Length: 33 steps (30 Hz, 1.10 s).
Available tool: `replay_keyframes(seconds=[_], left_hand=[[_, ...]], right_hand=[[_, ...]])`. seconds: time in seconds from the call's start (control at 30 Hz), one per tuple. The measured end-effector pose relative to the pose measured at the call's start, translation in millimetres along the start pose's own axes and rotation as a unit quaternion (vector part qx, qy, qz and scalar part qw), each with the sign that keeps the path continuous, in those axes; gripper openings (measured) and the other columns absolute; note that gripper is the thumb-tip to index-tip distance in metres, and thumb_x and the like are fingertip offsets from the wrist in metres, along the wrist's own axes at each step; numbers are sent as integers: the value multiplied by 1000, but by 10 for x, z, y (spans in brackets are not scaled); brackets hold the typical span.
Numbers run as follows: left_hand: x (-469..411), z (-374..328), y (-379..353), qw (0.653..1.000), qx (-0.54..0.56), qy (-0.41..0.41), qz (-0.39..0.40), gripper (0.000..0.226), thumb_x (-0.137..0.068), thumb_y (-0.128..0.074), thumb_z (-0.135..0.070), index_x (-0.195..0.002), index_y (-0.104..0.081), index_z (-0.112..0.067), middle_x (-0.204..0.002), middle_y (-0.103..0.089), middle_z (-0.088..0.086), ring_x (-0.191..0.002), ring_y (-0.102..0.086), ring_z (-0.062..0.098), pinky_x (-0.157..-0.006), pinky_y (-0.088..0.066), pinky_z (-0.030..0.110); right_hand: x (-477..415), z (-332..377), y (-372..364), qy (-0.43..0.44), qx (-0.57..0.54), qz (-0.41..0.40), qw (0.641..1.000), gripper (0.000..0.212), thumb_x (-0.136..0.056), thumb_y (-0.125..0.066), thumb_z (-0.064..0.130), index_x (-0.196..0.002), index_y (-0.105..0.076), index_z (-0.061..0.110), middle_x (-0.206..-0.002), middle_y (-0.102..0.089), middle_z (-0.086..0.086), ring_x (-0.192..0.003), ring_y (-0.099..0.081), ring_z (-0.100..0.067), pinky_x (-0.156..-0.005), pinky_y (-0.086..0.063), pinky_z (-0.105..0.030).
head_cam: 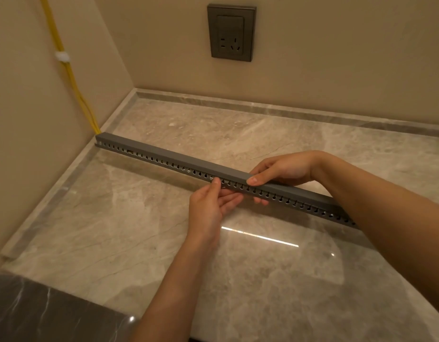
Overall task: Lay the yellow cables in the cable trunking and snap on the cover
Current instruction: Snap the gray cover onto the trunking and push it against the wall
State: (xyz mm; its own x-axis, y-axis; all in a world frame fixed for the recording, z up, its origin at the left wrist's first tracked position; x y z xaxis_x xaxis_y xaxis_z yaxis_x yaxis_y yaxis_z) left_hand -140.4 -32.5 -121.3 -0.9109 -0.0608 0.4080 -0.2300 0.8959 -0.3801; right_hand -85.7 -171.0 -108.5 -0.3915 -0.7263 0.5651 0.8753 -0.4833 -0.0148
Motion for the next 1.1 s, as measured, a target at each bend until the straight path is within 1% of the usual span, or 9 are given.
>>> replay_keyframes(seconds=[0.23, 0.4, 0.47, 0.6, 0.7, 0.8, 0.9, 1.03, 1.1], left_hand=[[18, 12, -6, 999, -12, 17, -44, 25, -97, -44, -16, -94, -62, 2, -80, -71, 22, -73, -71, 28, -60, -58, 26], [22, 12, -21, 999, 10, 27, -38, 24, -96, -45, -15, -96, -62, 2, -78, -71, 20, -72, -71, 26, -59, -57, 25], [28, 13, -33, 998, 31, 41, -33, 24, -95, -45, -16, -95, -62, 1, -75, -71, 18, -71, -71, 26, -58, -57, 25], [31, 1, -69, 998, 13, 64, -26, 26, -88, -61, -26, -97, -63, -2, -83, -72, 18, -78, -72, 26, -62, -58, 27], [43, -1, -135, 996, 18, 90, -6, 27, -82, -69, -20, -99, -64, -1, -90, -72, 19, -83, -71, 24, -66, -59, 26], [61, 26, -187, 991, 48, 125, -1, 21, -82, -69, -13, -98, -63, 0, -97, -70, 22, -87, -70, 25, -70, -59, 30], [47, 35, -179, 992, 42, 114, -17, 18, -82, -68, -10, -95, -64, 3, -97, -70, 23, -87, -70, 27, -65, -59, 29], [55, 26, -172, 996, 32, 77, -31, 21, -84, -66, -10, -96, -65, 7, -92, -71, 23, -83, -71, 27, -60, -57, 26], [58, 19, -169, 996, 35, 62, -47, 21, -83, -66, -9, -96, -65, 8, -90, -71, 23, -79, -71, 27, -58, -57, 26]], right_hand=[[-12, 30, -35, -23, 12, 16, 1000, 32, -83, -58, 31, -105, -62, 9, -86, -65, -6, -78, -62, -16, -79, -51, -27], [16, 32, -29, -20, 15, -1, 1000, 42, -82, -58, 34, -112, -59, 4, -87, -65, -5, -78, -62, -16, -78, -52, -27], [24, 37, -34, -17, 25, -6, 1000, 41, -83, -57, 34, -110, -60, 4, -87, -65, -5, -79, -61, -17, -79, -52, -27], [30, 41, -35, -25, 55, -21, 998, 40, -84, -57, 35, -105, -62, 2, -83, -68, 0, -78, -62, -15, -77, -50, -24], [31, 55, -57, -35, 75, -15, 996, 26, -87, -55, 31, -93, -65, 7, -79, -68, 2, -78, -63, -13, -78, -49, -24], [39, 81, -48, -57, 97, -16, 994, 27, -89, -56, 26, -100, -63, 2, -89, -68, -6, -84, -64, -16, -82, -49, -25], [39, 119, -23, -81, 136, -21, 987, 35, -90, -57, 25, -111, -60, -1, -107, -66, -16, -96, -64, -22, -87, -50, -26], [43, 201, -27, -78, 192, -37, 978, 33, -90, -57, 29, -109, -62, 3, -106, -68, -13, -90, -65, -17, -80, -49, -22], [45, 222, -26, -73, 217, -53, 972, 32, -89, -57, 33, -106, -63, 6, -104, -69, -12, -89, -65, -17, -81, -49, -24]])
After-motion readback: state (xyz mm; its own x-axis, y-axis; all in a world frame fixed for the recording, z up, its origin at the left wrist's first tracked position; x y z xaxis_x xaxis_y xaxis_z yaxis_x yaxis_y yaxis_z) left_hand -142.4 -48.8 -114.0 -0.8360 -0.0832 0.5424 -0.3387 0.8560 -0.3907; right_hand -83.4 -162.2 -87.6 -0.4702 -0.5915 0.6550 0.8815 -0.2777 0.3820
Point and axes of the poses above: each hand's wrist, its own x-axis away from the middle knuckle, its own y-axis out of the back of the hand, z = x × y, the point moved 6 cm from there along -x, towards the middle knuckle
